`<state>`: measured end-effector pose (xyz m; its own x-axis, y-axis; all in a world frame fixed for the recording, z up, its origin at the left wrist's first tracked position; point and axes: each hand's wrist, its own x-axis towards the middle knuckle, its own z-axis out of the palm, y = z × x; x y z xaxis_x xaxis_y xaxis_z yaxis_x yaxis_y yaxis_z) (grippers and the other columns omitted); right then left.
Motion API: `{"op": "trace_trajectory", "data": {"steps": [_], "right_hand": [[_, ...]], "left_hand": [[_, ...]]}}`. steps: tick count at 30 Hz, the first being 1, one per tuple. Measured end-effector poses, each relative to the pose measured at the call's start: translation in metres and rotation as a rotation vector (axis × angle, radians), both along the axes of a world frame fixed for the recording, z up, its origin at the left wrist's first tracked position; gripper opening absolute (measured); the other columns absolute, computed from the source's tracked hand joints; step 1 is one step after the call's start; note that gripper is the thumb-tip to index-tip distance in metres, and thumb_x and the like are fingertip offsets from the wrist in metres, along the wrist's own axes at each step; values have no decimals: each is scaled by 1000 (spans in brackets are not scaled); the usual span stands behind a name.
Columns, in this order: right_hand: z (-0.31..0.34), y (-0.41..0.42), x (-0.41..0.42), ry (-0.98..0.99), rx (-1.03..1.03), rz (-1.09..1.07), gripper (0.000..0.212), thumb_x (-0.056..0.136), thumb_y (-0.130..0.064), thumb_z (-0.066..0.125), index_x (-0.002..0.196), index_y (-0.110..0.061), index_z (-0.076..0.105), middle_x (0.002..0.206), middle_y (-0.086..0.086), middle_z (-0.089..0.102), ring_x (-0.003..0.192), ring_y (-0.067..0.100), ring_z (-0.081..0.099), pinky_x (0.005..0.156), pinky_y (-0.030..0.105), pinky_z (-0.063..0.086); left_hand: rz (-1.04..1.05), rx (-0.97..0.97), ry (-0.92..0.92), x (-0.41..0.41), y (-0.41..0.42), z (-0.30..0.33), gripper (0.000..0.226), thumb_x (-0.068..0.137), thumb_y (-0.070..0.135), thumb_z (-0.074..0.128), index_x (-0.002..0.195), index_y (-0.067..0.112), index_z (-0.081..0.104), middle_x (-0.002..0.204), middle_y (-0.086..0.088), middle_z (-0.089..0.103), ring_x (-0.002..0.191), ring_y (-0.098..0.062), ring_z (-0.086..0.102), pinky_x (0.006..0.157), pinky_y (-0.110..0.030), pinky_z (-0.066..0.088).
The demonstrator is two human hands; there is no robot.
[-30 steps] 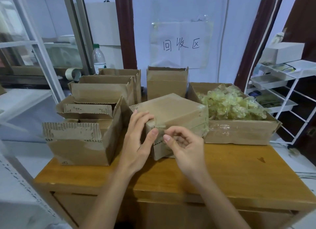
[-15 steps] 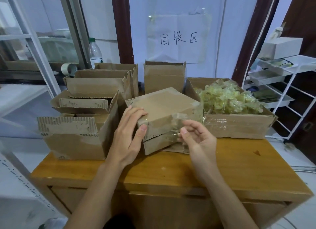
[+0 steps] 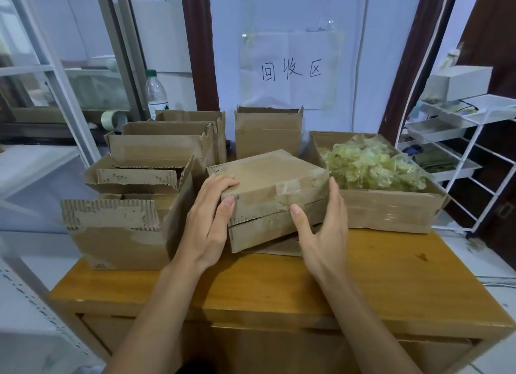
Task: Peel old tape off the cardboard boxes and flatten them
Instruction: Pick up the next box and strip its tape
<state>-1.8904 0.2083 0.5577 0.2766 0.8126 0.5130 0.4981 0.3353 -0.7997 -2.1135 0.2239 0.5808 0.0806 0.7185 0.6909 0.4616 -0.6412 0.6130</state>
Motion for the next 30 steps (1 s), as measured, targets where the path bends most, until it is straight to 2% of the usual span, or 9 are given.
{"op": "trace_trajectory", "data": {"steps": [4,9,13,15,18,20,26,28,30], "right_hand": [[-2,1,-3,29,57,-32,84,95,-63,57,164,-31,22,165,-8,33,152,7,28,122,32,27],[-5,2,-2,34,221,-115,64,104,-43,55,158,-12,39,155,4,50,146,14,43,120,29,37],[-6,3,-4,9,225,-108,61,106,-40,53,156,-8,41,152,6,53,144,15,46,119,26,37],[-6,4,-3,4,249,-119,54,107,-36,51,153,-7,47,147,5,57,139,13,49,116,20,39],[-10,9,2,-34,372,-175,34,109,-17,48,131,1,66,115,8,72,106,14,66,93,22,53],[-14,11,2,-105,394,-183,34,108,-15,47,123,5,70,102,9,73,93,15,67,85,20,54],[-10,8,0,-77,315,-95,44,111,-30,40,132,-1,66,104,7,74,94,20,69,81,28,55],[-9,5,-1,-63,280,-89,48,112,-38,37,139,-6,61,107,10,73,96,23,69,83,22,52],[-9,2,-3,-29,303,-116,36,110,-27,45,141,-10,55,112,-2,71,99,11,68,84,12,49]], "left_hand": [[-4,-3,-26,1,0,7,43,108,39,34,136,17,58,136,10,56,134,-15,51,110,-34,45],[19,-6,-78,8,-6,20,36,110,29,37,135,17,60,133,9,60,130,-11,54,105,-20,43],[92,118,-86,15,-9,23,30,110,16,43,133,15,62,134,12,59,132,-8,52,112,-27,43],[86,92,-109,17,-12,16,31,107,22,49,138,22,57,138,20,53,136,-7,49,114,-38,45],[68,-73,-164,17,-17,-4,69,93,37,70,153,34,37,150,20,41,142,-6,40,113,-33,42],[93,-94,-196,15,-18,-15,88,88,39,76,159,38,25,158,18,36,147,-4,35,118,-30,36],[125,-101,-220,16,-14,-18,89,90,37,76,158,47,20,162,13,35,149,-5,32,122,-43,36],[144,-96,-230,17,-14,-18,86,90,39,75,155,51,21,161,13,35,148,-6,33,121,-44,38],[162,-95,-244,17,-13,-18,83,91,39,74,154,52,22,160,14,35,148,-4,34,120,-45,39]]}}
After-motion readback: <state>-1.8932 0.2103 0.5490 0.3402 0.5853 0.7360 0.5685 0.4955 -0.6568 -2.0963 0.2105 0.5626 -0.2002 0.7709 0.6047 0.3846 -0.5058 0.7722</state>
